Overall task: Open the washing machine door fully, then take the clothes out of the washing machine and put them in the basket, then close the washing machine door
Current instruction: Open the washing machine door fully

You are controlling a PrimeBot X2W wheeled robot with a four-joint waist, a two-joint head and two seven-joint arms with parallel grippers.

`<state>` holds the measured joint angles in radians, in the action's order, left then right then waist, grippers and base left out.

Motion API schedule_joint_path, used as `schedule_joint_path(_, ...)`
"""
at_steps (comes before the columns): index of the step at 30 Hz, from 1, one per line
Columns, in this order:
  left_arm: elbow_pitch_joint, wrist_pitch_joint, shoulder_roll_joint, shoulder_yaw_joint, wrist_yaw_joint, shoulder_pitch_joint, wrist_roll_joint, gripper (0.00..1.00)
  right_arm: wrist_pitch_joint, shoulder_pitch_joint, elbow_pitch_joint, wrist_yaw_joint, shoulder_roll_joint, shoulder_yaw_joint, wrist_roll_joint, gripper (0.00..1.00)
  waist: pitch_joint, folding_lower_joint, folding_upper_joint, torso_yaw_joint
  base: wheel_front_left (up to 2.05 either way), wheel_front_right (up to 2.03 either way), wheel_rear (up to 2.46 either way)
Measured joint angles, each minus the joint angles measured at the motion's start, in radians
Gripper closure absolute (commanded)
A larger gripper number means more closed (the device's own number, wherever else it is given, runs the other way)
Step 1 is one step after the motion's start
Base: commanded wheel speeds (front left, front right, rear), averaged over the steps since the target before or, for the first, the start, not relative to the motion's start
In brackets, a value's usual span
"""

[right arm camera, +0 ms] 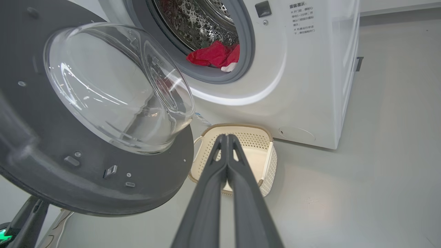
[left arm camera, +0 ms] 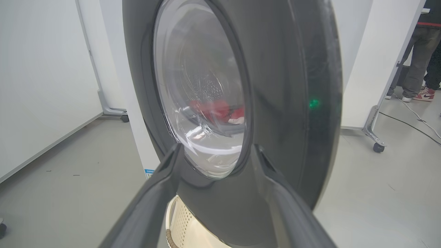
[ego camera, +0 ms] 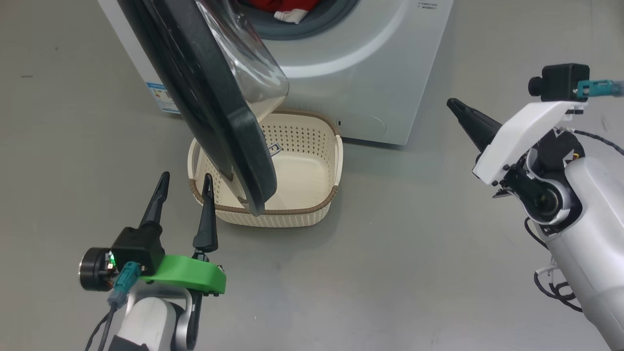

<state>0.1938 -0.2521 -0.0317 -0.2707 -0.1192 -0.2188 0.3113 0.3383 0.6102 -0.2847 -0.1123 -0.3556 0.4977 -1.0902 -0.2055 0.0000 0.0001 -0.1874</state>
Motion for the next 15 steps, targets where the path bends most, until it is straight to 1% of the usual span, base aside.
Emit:
schedule_joint_path(5, -0.004, 0.000, 0.000, 0.029, 0.000, 0.014, 0.000, 0.00, -0.149, -0.054, 0.024, 0.000, -0.043, 0.009, 0.136, 1.00, 0.027, 0.0000, 0.0000, 0.036, 0.00, 0.00, 0.00)
schedule_joint_path(9, -0.005, 0.000, -0.001, 0.038, 0.000, 0.019, 0.000, 0.00, -0.278, -0.094, 0.033, 0.003, -0.079, -0.016, 0.233, 1.00, 0.047, 0.0000, 0.0000, 0.058, 0.00, 0.00, 0.00)
schedule_joint_path(15, -0.011, 0.000, -0.001, 0.056, 0.000, 0.032, -0.001, 0.00, -0.418, -0.173, 0.046, 0.055, -0.082, -0.029, 0.305, 1.00, 0.069, 0.0000, 0.0000, 0.083, 0.00, 0.00, 0.00)
